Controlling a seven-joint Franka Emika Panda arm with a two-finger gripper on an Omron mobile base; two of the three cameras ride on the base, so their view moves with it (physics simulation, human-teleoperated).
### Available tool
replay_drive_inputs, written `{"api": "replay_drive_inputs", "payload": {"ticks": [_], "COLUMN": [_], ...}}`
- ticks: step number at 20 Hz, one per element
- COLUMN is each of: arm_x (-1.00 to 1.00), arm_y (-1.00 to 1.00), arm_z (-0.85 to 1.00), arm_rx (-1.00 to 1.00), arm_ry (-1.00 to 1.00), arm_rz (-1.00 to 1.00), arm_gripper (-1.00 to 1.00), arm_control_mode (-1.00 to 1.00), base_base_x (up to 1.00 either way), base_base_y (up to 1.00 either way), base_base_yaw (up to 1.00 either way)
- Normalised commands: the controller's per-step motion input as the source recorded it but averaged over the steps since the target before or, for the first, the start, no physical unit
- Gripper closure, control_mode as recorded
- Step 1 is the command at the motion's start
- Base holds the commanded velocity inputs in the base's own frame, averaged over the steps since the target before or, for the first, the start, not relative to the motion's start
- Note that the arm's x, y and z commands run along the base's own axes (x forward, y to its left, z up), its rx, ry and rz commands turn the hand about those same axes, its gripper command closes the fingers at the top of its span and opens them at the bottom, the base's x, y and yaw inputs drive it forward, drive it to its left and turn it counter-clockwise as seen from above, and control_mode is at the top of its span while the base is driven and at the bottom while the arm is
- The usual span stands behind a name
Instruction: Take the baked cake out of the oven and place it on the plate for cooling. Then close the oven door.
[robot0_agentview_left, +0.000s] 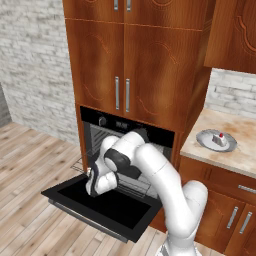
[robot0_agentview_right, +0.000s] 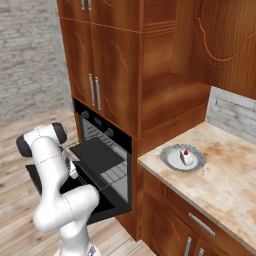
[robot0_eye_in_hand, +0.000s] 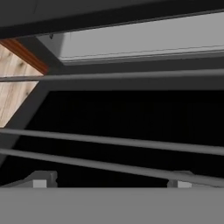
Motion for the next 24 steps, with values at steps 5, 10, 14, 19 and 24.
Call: {"api": "replay_drive_inputs", "payload": {"ticks": [5,10,14,19,24], "arm_x": [0.2,0.26,0.28,0.33,0.39], "arm_y": [-0.1,-0.19,-0.18,-0.15,-0.12], "arm_z": [-0.16,-0.16,-0.05,-0.11,-0.15], "arm_rx": [-0.01,-0.04,-0.05,-0.03,-0.02], "arm_ry": [0.0,0.0,0.0,0.0,0.0], "arm_rz": [0.0,0.0,0.0,0.0,0.0], "arm_gripper": [-1.0,-1.0,-1.0,-1.0,-1.0], "arm_control_mode": [-1.0,-1.0,-1.0,-1.0,-1.0], "base_base_x": [0.0,0.0,0.0,0.0,0.0], "base_base_y": [0.0,0.0,0.0,0.0,0.0], "base_base_yaw": [0.0,0.0,0.0,0.0,0.0]}}
